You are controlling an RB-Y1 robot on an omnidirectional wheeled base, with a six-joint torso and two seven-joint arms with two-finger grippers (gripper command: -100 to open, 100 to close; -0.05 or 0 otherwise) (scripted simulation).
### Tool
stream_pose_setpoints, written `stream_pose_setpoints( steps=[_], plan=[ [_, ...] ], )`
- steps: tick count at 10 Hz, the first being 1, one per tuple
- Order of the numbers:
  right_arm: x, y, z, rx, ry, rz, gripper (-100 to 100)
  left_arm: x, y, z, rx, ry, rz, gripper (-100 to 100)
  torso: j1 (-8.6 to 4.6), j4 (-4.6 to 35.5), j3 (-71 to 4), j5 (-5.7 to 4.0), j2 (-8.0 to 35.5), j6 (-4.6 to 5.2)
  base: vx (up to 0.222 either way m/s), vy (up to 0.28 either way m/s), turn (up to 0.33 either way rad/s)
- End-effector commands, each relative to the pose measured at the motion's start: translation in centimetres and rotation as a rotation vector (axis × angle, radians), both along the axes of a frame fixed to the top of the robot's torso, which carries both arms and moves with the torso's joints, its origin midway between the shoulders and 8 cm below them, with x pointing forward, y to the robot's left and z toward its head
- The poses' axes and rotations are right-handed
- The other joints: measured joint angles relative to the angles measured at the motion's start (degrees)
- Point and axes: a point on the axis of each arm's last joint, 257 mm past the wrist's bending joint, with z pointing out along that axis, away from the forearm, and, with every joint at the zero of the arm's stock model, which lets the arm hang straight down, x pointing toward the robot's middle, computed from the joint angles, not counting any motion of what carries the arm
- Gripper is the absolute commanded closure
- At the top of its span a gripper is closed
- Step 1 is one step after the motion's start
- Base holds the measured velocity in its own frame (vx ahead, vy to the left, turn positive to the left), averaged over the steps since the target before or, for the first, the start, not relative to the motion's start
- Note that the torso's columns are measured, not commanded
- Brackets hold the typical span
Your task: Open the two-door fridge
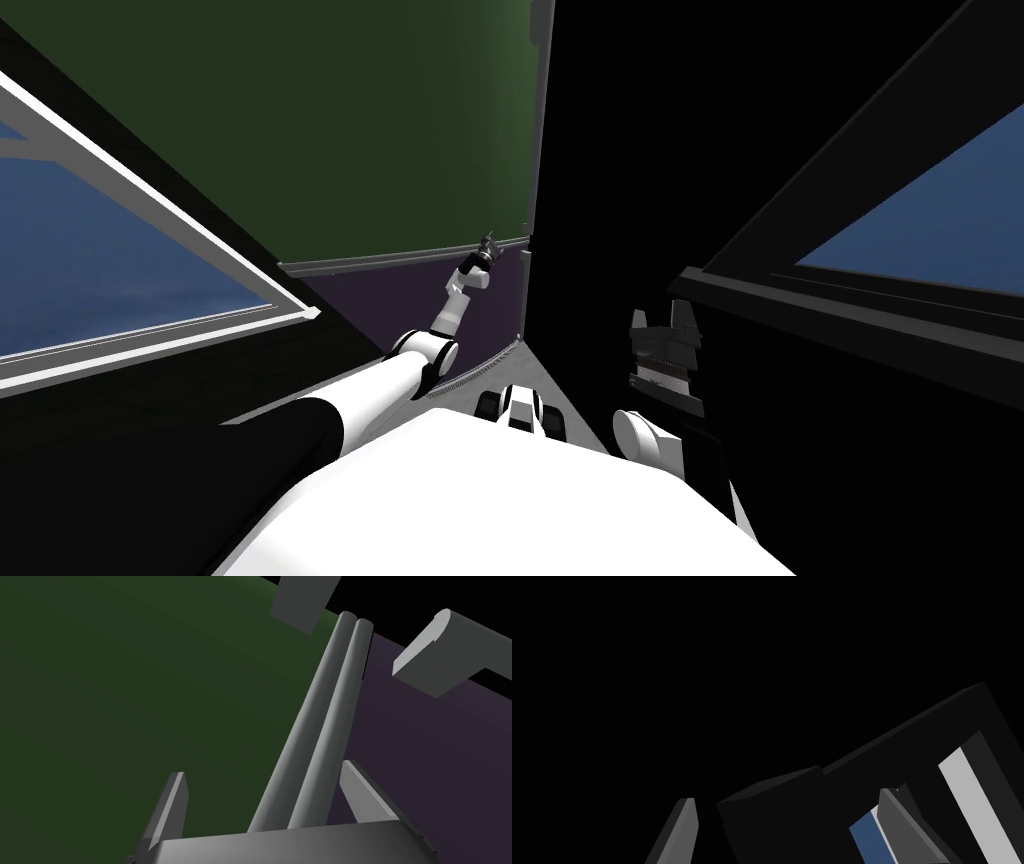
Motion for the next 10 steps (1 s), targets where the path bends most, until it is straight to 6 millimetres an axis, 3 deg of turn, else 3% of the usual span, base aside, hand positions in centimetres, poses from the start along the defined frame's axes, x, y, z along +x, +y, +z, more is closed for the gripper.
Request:
stream_pose_setpoints(
  steps=[1,2,3,10],
  plan=[
    [0.0,0.0,0.0,0.0,0.0,0.0,0,1.2,-0.6,1.0,-0.013,0.022,-0.009,-100,-0.03,0.0,-0.2,-0.06,-0.2,0.13,0.001,-0.028,-0.023],
    [0.0,0.0,0.0,0.0,0.0,0.0,0,2.1,-0.7,0.6,-0.024,0.061,-0.011,-100,-0.11,0.0,-0.1,-0.04,-0.2,0.02,0.006,-0.044,0.014],
    [0.0,0.0,0.0,0.0,0.0,0.0,0,2.1,-1.1,1.6,-0.024,0.048,-0.016,-100,-0.18,0.0,-0.3,-0.09,-0.3,0.12,0.015,-0.043,-0.02],
    [0.0,0.0,0.0,0.0,0.0,0.0,0,4.7,-2.9,3.4,-0.054,0.145,-0.036,-100,-0.21,0.0,0.0,-0.05,0.0,0.01,0.018,-0.046,-0.003]
  ],
)
